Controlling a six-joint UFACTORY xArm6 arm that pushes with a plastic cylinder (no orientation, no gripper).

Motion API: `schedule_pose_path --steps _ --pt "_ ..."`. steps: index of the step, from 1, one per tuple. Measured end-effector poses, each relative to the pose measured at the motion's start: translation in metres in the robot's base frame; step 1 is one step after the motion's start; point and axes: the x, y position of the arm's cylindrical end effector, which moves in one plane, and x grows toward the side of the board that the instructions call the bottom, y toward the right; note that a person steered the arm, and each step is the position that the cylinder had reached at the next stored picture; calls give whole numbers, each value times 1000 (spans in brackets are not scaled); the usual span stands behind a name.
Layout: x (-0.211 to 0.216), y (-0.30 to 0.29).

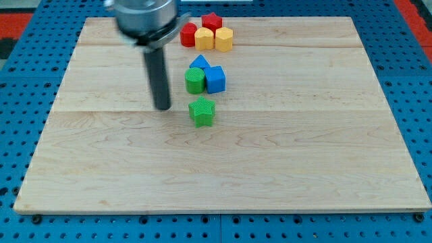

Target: Push the blue triangle close to the yellow heart

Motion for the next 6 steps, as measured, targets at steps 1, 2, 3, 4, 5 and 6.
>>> schedule_pose_path --steps 1,2,3,4,5,6 --pt "57 41" --pt "0 71" --pt "-62 79" --pt "-95 80" --pt "-94 88" --pt "-146 95"
